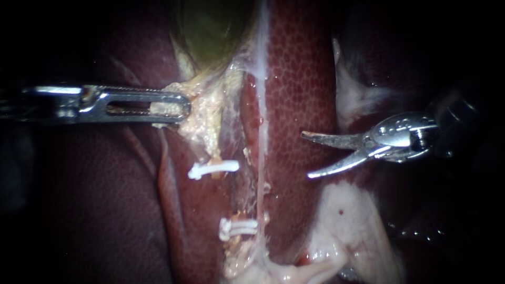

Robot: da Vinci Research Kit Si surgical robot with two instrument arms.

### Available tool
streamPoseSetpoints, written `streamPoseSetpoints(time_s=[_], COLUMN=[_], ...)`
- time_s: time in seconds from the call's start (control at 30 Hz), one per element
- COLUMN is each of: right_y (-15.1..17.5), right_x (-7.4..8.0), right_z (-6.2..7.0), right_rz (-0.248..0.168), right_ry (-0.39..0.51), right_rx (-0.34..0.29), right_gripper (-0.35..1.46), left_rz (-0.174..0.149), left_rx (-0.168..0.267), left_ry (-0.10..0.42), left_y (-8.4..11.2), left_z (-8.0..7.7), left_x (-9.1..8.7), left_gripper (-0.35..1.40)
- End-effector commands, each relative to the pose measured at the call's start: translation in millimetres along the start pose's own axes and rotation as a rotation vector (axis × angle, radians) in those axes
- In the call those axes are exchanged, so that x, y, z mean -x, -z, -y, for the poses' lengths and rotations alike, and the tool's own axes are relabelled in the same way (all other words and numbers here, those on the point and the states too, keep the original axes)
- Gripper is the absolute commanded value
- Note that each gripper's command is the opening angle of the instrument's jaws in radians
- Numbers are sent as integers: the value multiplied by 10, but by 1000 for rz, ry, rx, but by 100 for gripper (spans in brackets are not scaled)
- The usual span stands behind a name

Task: Go back from the cut left tube

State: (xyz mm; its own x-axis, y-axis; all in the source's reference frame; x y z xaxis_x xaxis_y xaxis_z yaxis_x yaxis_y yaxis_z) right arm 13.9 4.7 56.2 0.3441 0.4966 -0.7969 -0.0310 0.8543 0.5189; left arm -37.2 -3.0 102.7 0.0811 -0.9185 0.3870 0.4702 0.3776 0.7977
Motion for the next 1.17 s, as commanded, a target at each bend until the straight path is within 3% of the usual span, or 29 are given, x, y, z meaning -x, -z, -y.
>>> streamPoseSetpoints(time_s=[0.03, 0.23, 0.43, 0.73, 1.17], right_y=[0, 0, 0, 0, 0], right_x=[0, 0, 0, 0, 0], right_z=[0, 1, 1, 1, 1], right_rz=[1, 1, 1, -2, -5], right_ry=[-1, -1, -1, -1, -1], right_rx=[-1, -1, -1, 0, 1], right_gripper=[143, 143, 143, 143, 143], left_rz=[-1, -16, -23, -33, -34], left_rx=[-2, -9, -10, -10, -13], left_ry=[-2, -10, -12, -16, -16], left_y=[-6, -32, -47, -58, -58], left_z=[-1, -5, -7, -7, -6], left_x=[-3, -13, -16, -20, -20], left_gripper=[-10, -10, -6, -6, -6])
